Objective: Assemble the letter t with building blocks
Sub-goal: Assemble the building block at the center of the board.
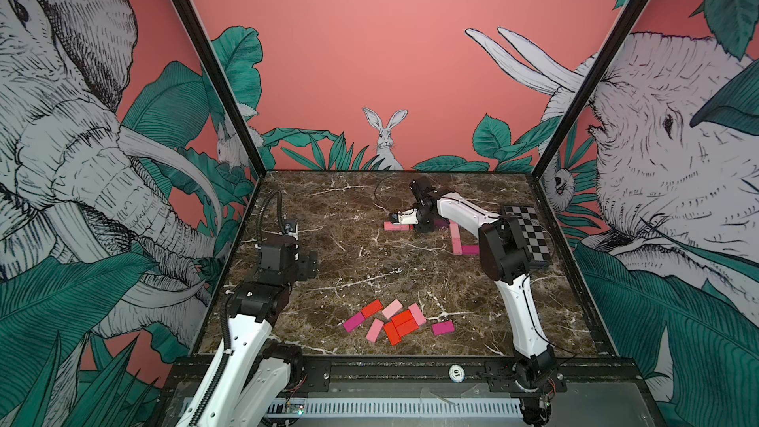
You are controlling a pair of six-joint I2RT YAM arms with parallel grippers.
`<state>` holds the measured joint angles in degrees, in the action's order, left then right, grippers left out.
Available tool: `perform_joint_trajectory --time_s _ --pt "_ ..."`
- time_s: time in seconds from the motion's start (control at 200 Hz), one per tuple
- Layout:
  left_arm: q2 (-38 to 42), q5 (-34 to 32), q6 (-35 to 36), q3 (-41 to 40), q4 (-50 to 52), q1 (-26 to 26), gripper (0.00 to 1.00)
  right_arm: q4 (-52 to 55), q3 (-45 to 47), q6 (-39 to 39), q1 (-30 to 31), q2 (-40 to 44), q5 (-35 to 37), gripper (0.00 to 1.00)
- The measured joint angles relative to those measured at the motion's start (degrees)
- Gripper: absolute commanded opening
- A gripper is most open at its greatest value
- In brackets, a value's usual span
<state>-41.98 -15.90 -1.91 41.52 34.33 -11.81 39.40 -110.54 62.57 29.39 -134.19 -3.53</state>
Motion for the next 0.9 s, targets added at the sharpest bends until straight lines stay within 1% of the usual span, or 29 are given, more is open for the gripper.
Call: perform_joint_trajectory --time_s 0.54,0.585,0.78,0.9 --pt "0.0 0.0 0.0 0.0 0.0 0.0 0.97 0.0 0.0 0.0 0.6 0.0 0.0 0.29" --pt "0.0 0.0 0.0 0.0 0.0 0.0 0.97 0.0 0.0 0.0 0.6 0.0 0.0 0.31" --pt "0.0 0.0 0.0 0.0 0.0 0.0 0.97 -0.5 0.0 -0.3 0.6 0.0 0.1 0.45" --pt "0.0 0.0 0.0 0.0 0.0 0.0 0.97 -1.1 0.0 -0.7 0.6 0.0 0.1 0.47"
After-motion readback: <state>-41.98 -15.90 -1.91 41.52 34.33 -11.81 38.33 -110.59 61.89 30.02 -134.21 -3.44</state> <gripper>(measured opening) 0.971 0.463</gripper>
